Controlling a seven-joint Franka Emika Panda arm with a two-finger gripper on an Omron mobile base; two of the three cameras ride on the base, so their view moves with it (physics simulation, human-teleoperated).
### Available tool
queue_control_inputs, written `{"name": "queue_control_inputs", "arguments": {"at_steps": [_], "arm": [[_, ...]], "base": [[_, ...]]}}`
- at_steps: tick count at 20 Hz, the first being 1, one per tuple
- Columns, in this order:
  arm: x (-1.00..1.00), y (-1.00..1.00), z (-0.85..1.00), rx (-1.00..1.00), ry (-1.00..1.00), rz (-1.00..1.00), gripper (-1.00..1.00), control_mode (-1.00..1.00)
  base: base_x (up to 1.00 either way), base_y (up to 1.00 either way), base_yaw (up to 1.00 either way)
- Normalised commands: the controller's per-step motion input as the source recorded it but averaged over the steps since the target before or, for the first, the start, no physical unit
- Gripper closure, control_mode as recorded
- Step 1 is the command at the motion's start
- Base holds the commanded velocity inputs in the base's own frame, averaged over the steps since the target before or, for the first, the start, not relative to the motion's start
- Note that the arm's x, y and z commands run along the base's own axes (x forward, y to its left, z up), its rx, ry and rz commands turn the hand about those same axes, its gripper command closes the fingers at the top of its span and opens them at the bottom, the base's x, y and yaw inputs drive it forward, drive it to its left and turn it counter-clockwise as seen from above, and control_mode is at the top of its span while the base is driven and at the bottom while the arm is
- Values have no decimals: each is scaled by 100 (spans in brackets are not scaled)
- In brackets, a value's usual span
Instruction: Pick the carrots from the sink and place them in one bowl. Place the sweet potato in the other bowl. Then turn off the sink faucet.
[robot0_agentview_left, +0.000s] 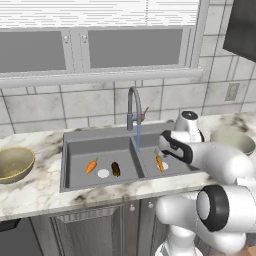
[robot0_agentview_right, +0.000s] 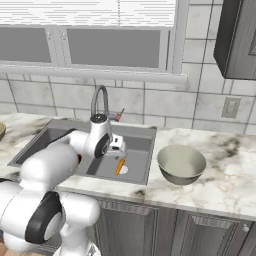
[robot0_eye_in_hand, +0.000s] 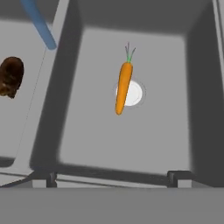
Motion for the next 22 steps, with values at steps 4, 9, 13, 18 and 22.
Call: {"name": "queue_control_inputs", "arguments": {"at_steps": [4,9,13,18,22], "arm": [[24,-5,-23,0,0,0,-100,-100],[30,-7,-22,0,0,0,-100,-100],[38,-3,-24,0,0,0,-100,-100],[40,-1,-29,0,0,0,-100,-100],[37,0,-30,0,0,0,-100,-100]], "base": [[0,0,0],[0,0,0],[0,0,0],[0,0,0],[0,0,0]]}}
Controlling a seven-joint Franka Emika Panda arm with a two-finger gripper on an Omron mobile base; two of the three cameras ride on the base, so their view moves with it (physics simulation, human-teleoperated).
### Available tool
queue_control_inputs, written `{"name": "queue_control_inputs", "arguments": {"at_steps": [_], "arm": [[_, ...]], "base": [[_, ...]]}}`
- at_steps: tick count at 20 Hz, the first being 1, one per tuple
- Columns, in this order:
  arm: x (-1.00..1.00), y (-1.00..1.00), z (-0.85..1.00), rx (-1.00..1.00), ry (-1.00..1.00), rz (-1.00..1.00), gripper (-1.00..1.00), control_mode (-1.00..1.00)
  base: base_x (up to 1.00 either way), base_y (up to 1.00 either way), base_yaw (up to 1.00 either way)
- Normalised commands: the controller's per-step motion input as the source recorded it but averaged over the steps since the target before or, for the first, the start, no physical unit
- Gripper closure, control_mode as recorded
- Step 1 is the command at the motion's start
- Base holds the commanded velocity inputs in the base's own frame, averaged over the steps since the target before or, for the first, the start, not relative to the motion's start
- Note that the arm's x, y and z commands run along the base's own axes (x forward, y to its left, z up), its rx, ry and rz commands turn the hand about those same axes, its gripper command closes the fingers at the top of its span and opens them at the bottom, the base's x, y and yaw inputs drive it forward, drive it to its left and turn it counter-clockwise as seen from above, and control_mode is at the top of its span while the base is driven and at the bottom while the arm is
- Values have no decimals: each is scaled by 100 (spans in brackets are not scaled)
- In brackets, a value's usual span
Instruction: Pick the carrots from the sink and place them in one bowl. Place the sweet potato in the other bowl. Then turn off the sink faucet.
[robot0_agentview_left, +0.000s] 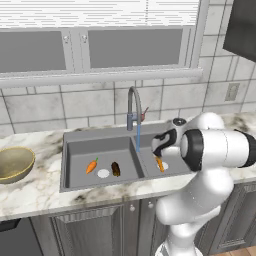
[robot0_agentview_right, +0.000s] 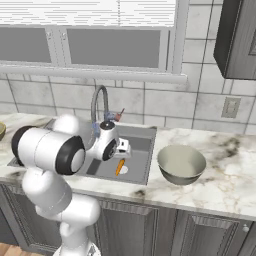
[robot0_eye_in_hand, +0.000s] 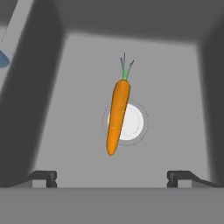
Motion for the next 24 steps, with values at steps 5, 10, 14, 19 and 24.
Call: {"name": "queue_control_inputs", "arguments": {"at_steps": [5,10,14,19,24], "arm": [[34,-2,-32,0,0,0,-100,-100],[34,-3,-33,0,0,0,-100,-100],[36,-2,-36,0,0,0,-100,-100],[38,-7,-39,0,0,0,-100,-100],[31,-15,-38,0,0,0,-100,-100]], "base": [[0,0,0],[0,0,0],[0,0,0],[0,0,0],[0,0,0]]}}
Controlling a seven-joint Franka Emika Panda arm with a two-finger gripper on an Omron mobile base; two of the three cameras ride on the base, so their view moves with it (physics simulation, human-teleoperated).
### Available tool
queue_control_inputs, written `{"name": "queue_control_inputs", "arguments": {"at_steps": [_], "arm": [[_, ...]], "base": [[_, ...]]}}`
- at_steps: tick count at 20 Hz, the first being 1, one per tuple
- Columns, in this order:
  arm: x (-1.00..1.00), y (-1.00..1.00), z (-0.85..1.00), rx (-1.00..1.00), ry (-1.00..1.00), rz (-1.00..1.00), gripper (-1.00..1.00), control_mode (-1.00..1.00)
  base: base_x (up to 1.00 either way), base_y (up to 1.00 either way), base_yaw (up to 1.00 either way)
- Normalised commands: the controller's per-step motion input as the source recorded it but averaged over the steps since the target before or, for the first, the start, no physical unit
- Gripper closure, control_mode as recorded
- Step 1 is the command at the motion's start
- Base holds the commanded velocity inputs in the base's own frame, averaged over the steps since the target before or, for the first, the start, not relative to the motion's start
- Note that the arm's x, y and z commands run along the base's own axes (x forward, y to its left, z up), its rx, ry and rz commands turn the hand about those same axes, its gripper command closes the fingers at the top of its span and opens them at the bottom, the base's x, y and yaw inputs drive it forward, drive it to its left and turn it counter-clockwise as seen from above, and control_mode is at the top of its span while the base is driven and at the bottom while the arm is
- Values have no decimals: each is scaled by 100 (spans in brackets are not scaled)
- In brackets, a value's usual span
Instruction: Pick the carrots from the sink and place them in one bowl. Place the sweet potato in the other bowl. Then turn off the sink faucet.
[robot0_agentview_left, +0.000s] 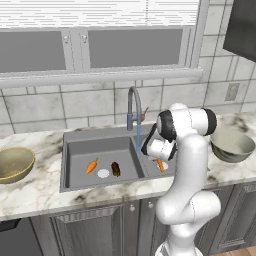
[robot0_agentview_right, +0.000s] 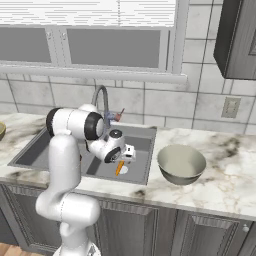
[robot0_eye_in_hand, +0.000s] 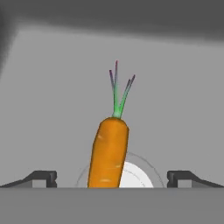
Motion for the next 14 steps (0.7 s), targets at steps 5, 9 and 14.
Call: {"name": "queue_control_inputs", "arguments": {"at_steps": [5,9,14], "arm": [[31,-6,-38,0,0,0,-100,-100],[26,0,-47,0,0,0,-100,-100],[25,2,-55,0,0,0,100,-100]], "base": [[0,0,0],[0,0,0],[0,0,0]]}}
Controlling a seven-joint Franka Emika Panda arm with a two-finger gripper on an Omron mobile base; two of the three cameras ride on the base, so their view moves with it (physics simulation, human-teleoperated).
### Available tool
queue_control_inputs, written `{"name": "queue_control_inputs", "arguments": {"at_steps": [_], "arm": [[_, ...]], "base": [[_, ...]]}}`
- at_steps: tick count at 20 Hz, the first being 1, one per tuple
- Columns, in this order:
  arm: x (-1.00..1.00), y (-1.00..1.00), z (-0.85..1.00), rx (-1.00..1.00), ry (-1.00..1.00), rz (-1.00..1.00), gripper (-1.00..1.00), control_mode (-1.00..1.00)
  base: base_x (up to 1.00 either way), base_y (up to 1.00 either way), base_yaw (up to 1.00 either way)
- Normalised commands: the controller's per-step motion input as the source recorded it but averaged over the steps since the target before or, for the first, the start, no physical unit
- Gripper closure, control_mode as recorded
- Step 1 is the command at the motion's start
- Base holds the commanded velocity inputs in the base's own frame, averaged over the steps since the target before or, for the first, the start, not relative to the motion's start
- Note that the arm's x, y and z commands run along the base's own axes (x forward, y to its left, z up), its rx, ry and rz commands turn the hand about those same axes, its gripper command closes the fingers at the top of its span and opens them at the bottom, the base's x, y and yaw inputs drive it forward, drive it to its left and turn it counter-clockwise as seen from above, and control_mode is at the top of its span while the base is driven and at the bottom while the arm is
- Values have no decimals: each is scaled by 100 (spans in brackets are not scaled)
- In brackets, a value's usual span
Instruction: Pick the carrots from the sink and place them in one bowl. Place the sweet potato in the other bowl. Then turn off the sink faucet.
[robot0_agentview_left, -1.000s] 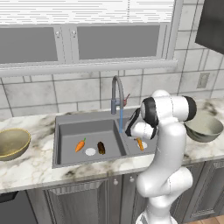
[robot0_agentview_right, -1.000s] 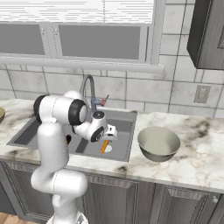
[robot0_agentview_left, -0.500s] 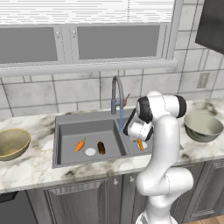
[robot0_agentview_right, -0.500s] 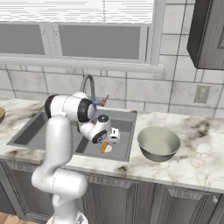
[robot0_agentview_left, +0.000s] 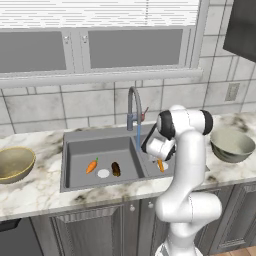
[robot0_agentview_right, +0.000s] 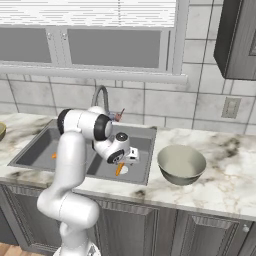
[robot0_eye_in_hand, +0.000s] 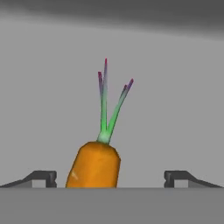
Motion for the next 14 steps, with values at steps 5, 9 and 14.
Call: {"name": "queue_control_inputs", "arguments": {"at_steps": [5,9,14], "arm": [[0,0,-6,0,0,0,100,-100],[0,3,-1,0,0,0,100,-100],[0,4,9,0,0,0,100,-100]], "base": [[0,0,0],[0,0,0],[0,0,0]]}}
